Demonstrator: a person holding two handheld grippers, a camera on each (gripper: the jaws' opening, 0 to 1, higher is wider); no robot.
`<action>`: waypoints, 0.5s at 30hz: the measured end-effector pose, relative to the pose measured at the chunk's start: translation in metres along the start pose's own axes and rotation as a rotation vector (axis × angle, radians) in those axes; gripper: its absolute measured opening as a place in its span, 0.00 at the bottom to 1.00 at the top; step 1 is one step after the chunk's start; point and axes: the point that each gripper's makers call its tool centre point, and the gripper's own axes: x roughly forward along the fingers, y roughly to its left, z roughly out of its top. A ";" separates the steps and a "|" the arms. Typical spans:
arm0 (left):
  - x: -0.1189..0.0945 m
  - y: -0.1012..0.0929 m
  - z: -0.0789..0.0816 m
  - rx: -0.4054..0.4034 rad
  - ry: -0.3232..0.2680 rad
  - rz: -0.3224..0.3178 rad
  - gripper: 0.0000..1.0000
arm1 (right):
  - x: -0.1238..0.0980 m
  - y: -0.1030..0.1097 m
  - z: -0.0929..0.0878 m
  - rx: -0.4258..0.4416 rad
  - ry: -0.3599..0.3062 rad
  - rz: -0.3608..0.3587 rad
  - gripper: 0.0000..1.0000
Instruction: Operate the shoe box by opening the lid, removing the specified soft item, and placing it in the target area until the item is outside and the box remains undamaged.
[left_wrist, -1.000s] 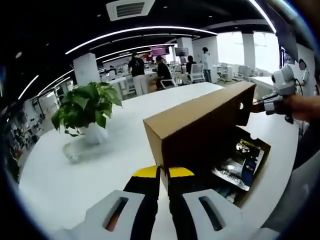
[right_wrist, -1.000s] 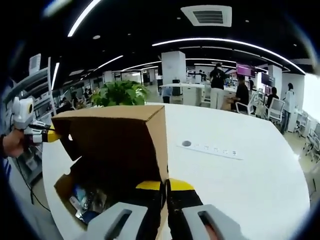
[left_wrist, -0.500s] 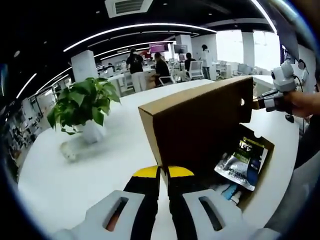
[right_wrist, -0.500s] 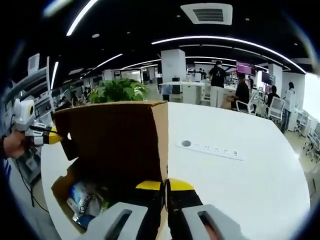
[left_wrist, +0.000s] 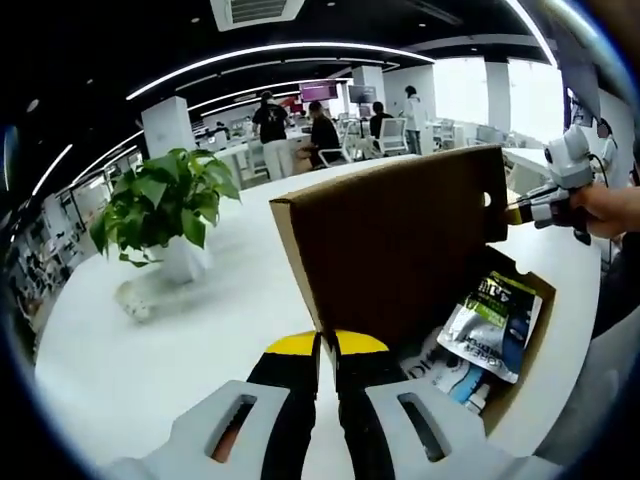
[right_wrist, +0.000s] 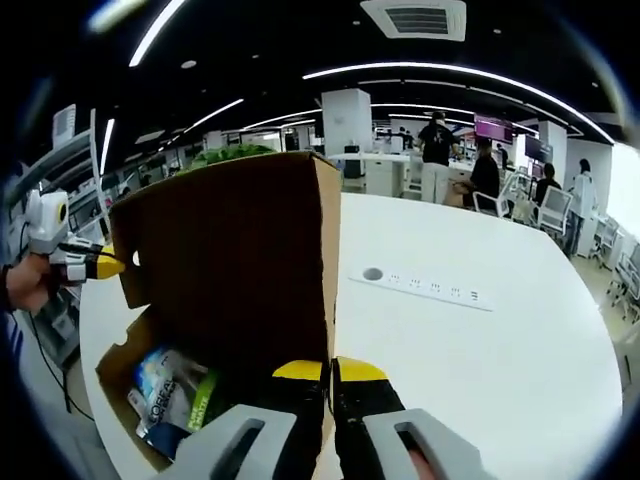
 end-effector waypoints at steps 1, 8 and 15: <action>0.001 0.000 0.000 0.000 0.001 0.000 0.03 | 0.001 0.000 -0.001 0.000 0.004 0.000 0.00; 0.007 0.001 -0.003 -0.005 0.012 -0.001 0.03 | 0.005 -0.002 -0.008 0.006 0.020 -0.002 0.00; 0.016 0.003 -0.005 -0.011 0.025 0.005 0.03 | 0.010 -0.005 -0.011 0.008 0.023 -0.014 0.00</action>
